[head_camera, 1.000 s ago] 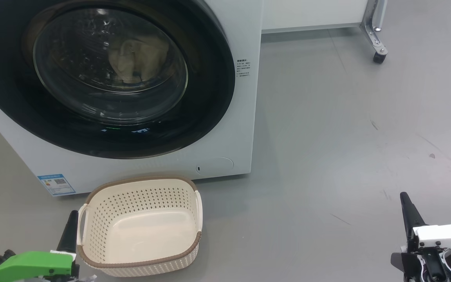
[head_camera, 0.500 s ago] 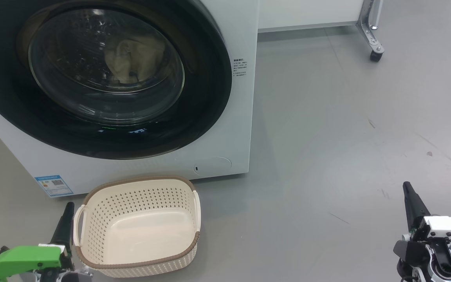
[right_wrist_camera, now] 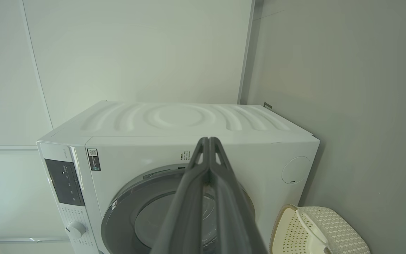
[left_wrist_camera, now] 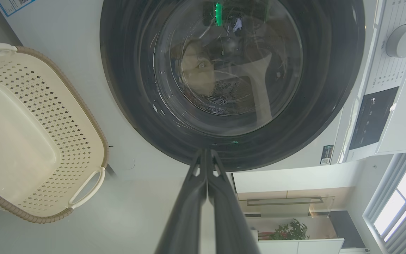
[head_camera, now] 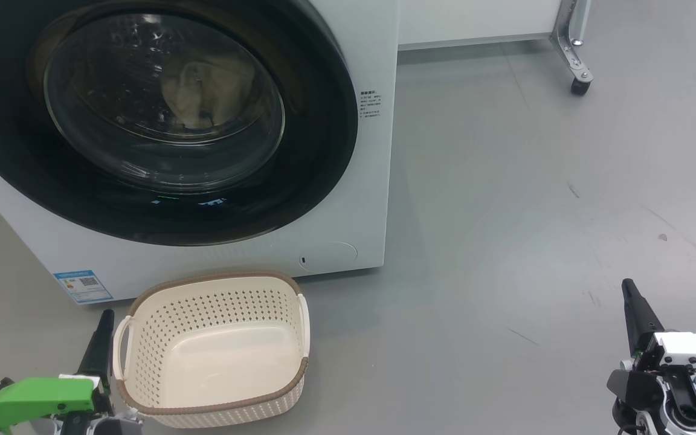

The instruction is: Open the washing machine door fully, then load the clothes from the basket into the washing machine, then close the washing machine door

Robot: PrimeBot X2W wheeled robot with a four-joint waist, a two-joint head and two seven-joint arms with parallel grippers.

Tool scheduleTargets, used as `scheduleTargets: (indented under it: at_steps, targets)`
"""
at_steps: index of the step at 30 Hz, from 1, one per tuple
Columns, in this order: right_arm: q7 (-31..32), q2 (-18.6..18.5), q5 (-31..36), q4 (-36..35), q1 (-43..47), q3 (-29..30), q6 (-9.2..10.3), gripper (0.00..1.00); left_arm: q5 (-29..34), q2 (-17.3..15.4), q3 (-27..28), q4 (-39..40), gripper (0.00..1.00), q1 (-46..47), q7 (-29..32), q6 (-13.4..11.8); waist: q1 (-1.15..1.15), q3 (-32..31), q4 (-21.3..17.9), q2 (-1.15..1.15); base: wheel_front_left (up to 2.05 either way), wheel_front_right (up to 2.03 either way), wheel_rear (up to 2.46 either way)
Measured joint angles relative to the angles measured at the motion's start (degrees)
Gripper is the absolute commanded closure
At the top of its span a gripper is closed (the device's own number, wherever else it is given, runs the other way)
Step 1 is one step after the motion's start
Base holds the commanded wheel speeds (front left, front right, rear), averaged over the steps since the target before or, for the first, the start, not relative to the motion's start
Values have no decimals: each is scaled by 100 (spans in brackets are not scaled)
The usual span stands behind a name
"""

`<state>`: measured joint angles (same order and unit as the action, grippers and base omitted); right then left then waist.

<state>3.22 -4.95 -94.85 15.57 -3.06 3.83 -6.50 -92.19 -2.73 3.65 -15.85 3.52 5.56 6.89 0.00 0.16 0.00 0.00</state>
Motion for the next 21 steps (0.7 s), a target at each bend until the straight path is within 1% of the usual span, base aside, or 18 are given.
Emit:
scheduleTargets:
  at_steps: [21]
  targets:
    - [0, 14, 0, 24, 0, 13, -15, 100, 0, 1, 3, 1, 100, 1, 1, 0, 0, -1, 0, 0, 0, 0, 0]
